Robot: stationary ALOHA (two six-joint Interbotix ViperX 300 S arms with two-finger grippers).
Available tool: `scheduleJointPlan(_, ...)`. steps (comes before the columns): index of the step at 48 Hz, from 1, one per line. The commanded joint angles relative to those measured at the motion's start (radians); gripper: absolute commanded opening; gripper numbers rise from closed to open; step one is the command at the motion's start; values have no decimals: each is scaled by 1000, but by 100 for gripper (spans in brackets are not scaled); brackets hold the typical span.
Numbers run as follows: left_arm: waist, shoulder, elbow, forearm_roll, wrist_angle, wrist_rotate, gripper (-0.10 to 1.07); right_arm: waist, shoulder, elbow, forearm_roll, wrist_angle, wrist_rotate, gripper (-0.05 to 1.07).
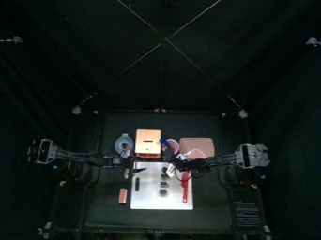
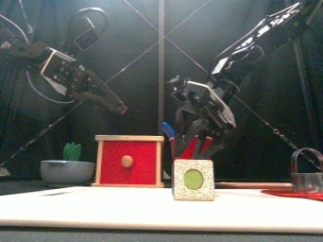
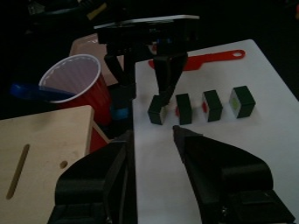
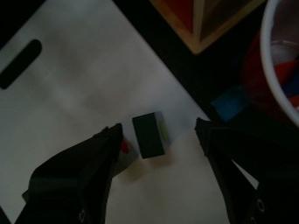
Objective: Move cut sushi roll to plate
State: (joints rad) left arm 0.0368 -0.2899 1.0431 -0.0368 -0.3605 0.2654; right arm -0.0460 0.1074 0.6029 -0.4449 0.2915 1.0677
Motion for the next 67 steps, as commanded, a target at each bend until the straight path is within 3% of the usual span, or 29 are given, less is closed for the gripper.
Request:
scheduleJointPlan(1, -2, -6, -9, 3, -9, 0, 80, -6, -11, -18, 5, -3, -2, 96)
scheduleJointPlan(7, 0, -6, -6, 2, -9, -2, 80, -6, -6, -18, 14, -3, 0, 92)
scheduleJointPlan(17, 0, -6, -5, 2, -9, -2, 80, -5, 3, -15, 49, -3, 0, 68)
scheduleJointPlan(23, 0, -6, -3, 0, -9, -2, 80, 0, -14, -11, 51, 9, 0, 60)
scheduleJointPlan(31, 0, -6, -3, 0, -9, -3, 80, 3, -117, 21, 46, 123, -2, 59)
scheduleJointPlan(41, 0, -5, 0, -2, -9, -3, 80, -8, -307, 132, 41, 265, 11, 59)
scheduleJointPlan(49, 0, -5, 0, -2, -9, -3, 80, -156, -337, 218, 37, 258, 14, 59)
scheduleJointPlan(54, 0, -3, 0, 0, -9, -3, 80, -256, -305, 236, 43, 176, 12, 59)
scheduleJointPlan(63, 0, -2, 0, 0, -9, -5, 80, -333, -253, 227, 72, 78, 12, 65)
scheduleJointPlan(67, 0, -3, 0, -2, -9, -5, 80, -341, -236, 229, 75, 78, 12, 76)
